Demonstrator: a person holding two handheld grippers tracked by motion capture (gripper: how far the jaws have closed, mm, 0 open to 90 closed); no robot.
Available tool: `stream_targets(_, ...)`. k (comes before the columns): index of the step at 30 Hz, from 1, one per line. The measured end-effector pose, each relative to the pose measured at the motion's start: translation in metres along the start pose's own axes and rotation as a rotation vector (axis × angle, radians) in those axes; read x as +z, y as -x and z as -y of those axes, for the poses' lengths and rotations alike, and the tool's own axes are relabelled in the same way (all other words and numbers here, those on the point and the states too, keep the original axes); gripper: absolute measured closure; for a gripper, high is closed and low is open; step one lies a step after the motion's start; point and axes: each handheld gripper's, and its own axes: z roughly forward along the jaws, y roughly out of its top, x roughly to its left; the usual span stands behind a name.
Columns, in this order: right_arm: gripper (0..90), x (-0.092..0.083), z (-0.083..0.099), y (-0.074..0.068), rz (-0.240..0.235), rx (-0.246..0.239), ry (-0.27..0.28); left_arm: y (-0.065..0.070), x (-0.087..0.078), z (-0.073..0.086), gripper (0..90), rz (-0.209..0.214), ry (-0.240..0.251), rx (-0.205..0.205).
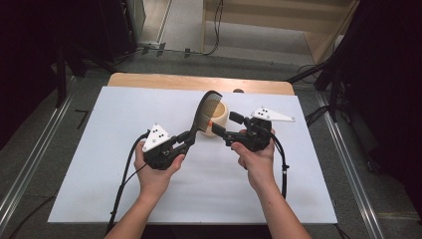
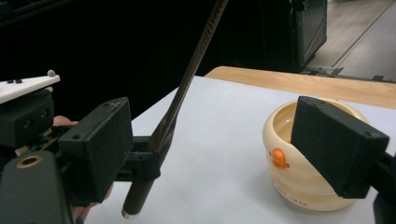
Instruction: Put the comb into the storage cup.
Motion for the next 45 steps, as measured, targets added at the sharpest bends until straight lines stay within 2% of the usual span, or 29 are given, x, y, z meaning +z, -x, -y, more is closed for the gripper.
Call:
stream_targets(3,16.9,0.004,0.0,-0.001,0.019,0.021,-0.005,0.004,0.002,0.001,72.1,0.006,0.002,0.009)
stream_targets(6,24.8,0.006,0.001,-0.003,0.065,0.032,0.01,0.009,0.005,0.002,72.2,0.01,0.002,0.015)
stream_targets(10,37.6,0.008,0.001,-0.002,0.022,0.08,0.021,0.014,0.008,0.003,72.1,0.01,0.006,0.03)
stream_targets(12,41.1,0.009,0.002,-0.001,0.006,0.105,0.023,0.017,0.009,0.004,72.1,0.009,0.005,0.04)
stream_targets(15,44.1,0.012,0.003,-0.002,0.01,0.109,0.016,0.021,0.011,0.005,72.1,0.007,0.008,0.056)
stream_targets(19,55.5,0.014,0.004,-0.001,0.002,0.126,0.008,0.025,0.013,0.006,72.1,0.01,0.006,0.065)
stream_targets(22,59.3,0.014,0.004,0.0,-0.019,0.196,-0.008,0.027,0.014,0.006,72.1,0.005,0.009,0.069)
stream_targets(25,62.2,0.015,0.004,0.001,-0.017,0.228,-0.008,0.03,0.015,0.007,72.1,0.005,0.011,0.074)
stream_targets(31,68.4,0.016,0.006,-0.001,0.002,0.233,-0.005,0.033,0.018,0.009,72.1,0.003,0.006,0.085)
stream_targets(35,77.7,0.016,0.007,-0.001,0.013,0.234,0.002,0.035,0.019,0.01,72.1,-0.002,0.006,0.09)
stream_targets(37,79.5,0.015,0.007,-0.001,0.003,0.239,0.009,0.035,0.019,0.01,72.0,-0.002,0.008,0.089)
stream_targets(40,82.2,0.015,0.008,0.002,-0.043,0.278,0.018,0.034,0.021,0.01,72.1,0.016,0.0,0.079)
stream_targets(43,82.6,0.015,0.008,-0.001,-0.044,0.256,0.017,0.032,0.021,0.012,71.6,0.024,0.008,0.076)
stream_targets(45,82.7,0.015,0.008,-0.003,-0.037,0.234,0.023,0.031,0.02,0.011,67.4,0.038,0.01,0.062)
